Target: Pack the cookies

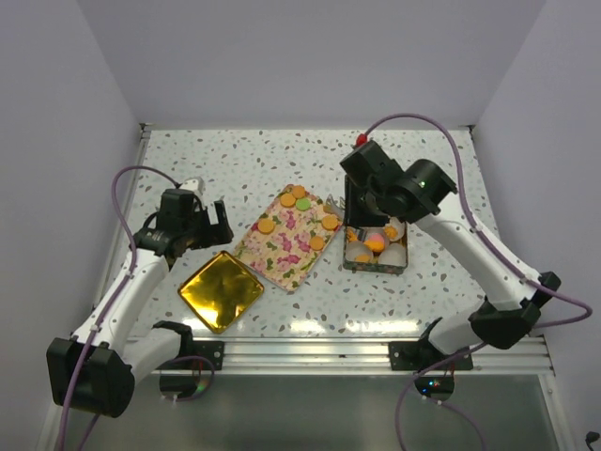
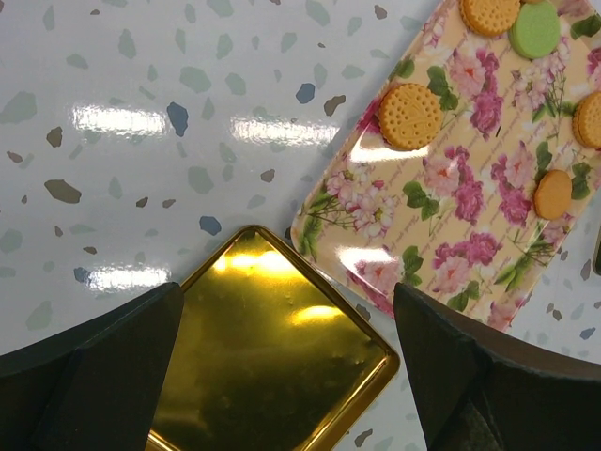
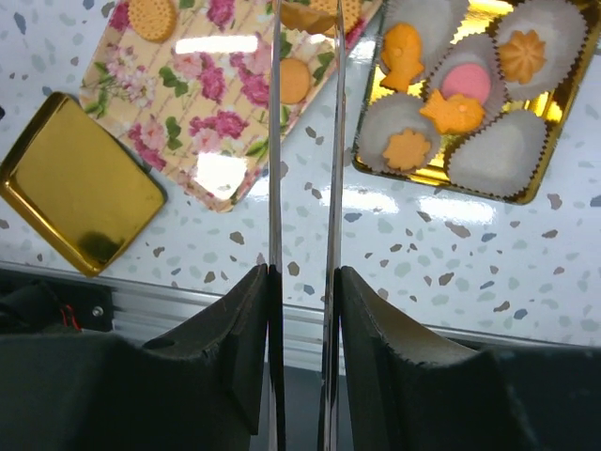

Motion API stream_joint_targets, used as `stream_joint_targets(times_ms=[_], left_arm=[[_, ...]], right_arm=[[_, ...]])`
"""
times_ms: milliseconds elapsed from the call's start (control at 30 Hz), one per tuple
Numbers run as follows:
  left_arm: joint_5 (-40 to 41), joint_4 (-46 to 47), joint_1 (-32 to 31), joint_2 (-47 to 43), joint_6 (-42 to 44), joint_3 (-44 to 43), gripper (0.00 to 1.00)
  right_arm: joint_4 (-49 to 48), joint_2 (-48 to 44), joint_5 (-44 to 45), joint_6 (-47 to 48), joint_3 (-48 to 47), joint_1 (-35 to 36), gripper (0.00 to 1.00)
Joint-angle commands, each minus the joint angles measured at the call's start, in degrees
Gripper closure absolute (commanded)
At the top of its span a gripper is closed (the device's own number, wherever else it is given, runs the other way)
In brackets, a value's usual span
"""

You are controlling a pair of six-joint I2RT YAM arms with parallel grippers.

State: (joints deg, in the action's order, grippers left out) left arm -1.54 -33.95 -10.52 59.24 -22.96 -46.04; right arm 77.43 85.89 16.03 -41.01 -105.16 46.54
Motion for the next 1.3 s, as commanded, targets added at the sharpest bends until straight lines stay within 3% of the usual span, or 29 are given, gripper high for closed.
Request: stream_joint_targets(times_ms=[0,200,767,1000,1267], left_arm=[[-0.74,2.14,-0.55,0.08,1.08,0.08,0.0],[-0.74,2.05,-0.99,0.52,1.16,0.08,0.0],[-0.74,1.61,-2.22,3.07,1.16,-0.1,0.0],[-0.74,1.35,-2.75,3.86,1.16,-0.19,0.0],[-0.39,1.17,-3.63,4.12,1.25,-0.28,0.0]], right_arm=[[13.71,-7.46,1.9,-1.09,4.17,-4.16,0.64],[13.72,-17.93,1.37,1.29,14.44,-9.45,0.63],[13.89,-38.15,4.01,-5.56,34.13,-10.86,0.62],[13.89,-42.38,3.66,-7.94,38.89,-11.04,0.61],[13.89,-41.07,6.11,-8.65,40.65,-11.04,0.57]])
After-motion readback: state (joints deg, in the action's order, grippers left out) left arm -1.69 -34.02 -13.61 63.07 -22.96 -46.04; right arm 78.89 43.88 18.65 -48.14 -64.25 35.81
